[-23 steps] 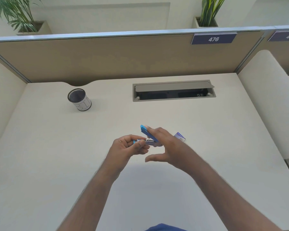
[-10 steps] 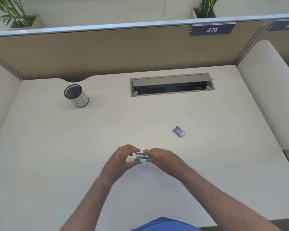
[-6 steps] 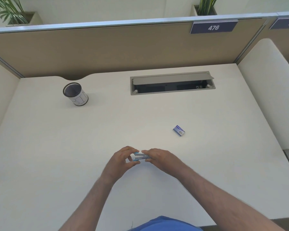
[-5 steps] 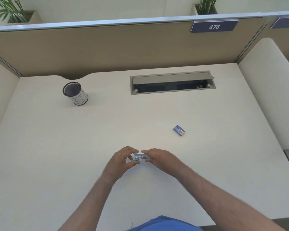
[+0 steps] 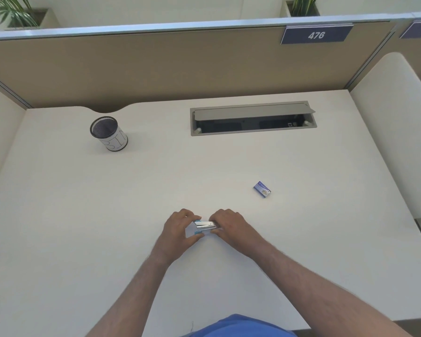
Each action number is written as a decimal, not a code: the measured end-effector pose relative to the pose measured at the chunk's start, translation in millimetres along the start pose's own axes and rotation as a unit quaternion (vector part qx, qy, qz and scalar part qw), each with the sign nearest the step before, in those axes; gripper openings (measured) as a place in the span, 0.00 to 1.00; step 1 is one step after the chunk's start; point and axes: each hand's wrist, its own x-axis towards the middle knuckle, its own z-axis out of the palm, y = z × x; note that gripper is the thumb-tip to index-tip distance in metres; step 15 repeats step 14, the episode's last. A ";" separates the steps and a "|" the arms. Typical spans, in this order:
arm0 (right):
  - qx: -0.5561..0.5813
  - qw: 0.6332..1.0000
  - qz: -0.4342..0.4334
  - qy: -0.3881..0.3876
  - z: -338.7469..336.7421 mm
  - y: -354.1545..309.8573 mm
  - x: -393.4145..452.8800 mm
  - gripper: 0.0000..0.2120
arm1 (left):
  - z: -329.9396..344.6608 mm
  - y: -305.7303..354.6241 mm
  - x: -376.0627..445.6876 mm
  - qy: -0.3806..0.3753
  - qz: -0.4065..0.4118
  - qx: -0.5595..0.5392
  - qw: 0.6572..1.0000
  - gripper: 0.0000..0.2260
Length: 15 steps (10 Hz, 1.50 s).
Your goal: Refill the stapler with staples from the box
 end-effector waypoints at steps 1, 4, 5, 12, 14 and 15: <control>-0.012 1.000 -0.014 0.021 9.6 3.2 0.7 0.07 | 5.9 -5.0 -3.5 0.006 -0.008 0.017 1.000 0.22; -0.022 0.999 -0.007 0.031 23.6 5.4 6.0 0.08 | 16.5 -9.7 -5.1 -0.009 -0.080 0.031 0.996 0.23; -0.002 1.000 0.011 0.027 25.7 5.1 5.6 0.10 | 16.9 -7.4 -4.5 -0.014 -0.086 0.026 0.996 0.24; 0.004 0.980 0.126 0.157 -2.7 54.9 -48.8 0.23 | -21.7 -20.1 -18.3 0.071 -0.111 0.069 0.989 0.28; -0.111 0.977 0.111 0.147 -11.9 62.8 -29.2 0.44 | -35.6 -26.2 -4.8 0.012 -0.096 0.120 0.988 0.42; -0.111 0.977 0.111 0.147 -11.9 62.8 -29.2 0.44 | -35.6 -26.2 -4.8 0.012 -0.096 0.120 0.988 0.42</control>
